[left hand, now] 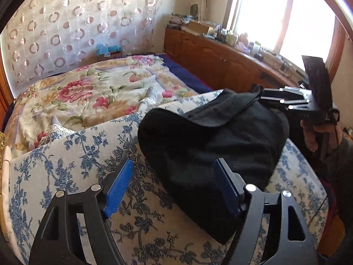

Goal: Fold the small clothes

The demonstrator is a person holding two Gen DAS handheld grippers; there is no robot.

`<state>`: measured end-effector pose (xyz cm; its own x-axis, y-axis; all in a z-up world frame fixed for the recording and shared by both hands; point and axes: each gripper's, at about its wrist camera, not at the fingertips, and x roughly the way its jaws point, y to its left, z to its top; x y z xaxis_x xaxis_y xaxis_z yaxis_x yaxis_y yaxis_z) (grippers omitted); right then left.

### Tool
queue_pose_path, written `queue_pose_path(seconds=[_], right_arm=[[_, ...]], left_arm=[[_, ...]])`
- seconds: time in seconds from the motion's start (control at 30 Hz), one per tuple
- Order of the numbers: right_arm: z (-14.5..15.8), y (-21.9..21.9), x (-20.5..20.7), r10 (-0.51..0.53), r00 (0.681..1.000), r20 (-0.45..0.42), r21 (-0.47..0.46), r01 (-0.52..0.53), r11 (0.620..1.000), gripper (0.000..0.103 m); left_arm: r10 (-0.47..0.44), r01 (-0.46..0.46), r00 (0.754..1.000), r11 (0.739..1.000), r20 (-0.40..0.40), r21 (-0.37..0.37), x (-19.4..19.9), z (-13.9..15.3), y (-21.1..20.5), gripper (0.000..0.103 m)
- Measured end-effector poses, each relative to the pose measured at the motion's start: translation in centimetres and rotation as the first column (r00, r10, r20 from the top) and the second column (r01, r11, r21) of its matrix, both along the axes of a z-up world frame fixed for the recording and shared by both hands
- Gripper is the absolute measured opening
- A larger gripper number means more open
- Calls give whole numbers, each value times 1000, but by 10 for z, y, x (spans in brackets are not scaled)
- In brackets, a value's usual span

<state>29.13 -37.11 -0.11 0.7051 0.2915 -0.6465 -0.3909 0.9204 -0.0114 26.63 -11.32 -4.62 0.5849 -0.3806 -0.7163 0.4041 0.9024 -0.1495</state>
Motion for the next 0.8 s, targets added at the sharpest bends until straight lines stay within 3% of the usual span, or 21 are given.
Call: queue_pose_path(seconds=[0.2, 0.3, 0.4, 0.5, 0.57, 0.8], right_arm=[[3, 5, 53, -27, 999, -19, -36, 27, 999, 61], [8, -1, 70, -130, 991, 28, -65, 131, 989, 61], [16, -15, 73, -160, 987, 9, 17, 160, 987, 61], [19, -20, 60, -108, 994, -21, 79, 109, 991, 61], [12, -21, 50, -47, 996, -73, 117, 56, 992, 69], [-16, -21, 53, 8, 984, -180, 130, 16, 991, 72]], left_arm=[[65, -65, 997, 998, -34, 18, 46, -14, -8, 76], [165, -164, 986, 985, -10, 56, 65, -14, 1, 76], [208, -206, 978, 977, -29, 49, 69, -15, 14, 76], [194, -192, 981, 981, -33, 35, 60, -14, 18, 76], [169, -169, 984, 986, -50, 10, 51, -14, 18, 76], [74, -79, 991, 996, -114, -38, 29, -18, -1, 76]])
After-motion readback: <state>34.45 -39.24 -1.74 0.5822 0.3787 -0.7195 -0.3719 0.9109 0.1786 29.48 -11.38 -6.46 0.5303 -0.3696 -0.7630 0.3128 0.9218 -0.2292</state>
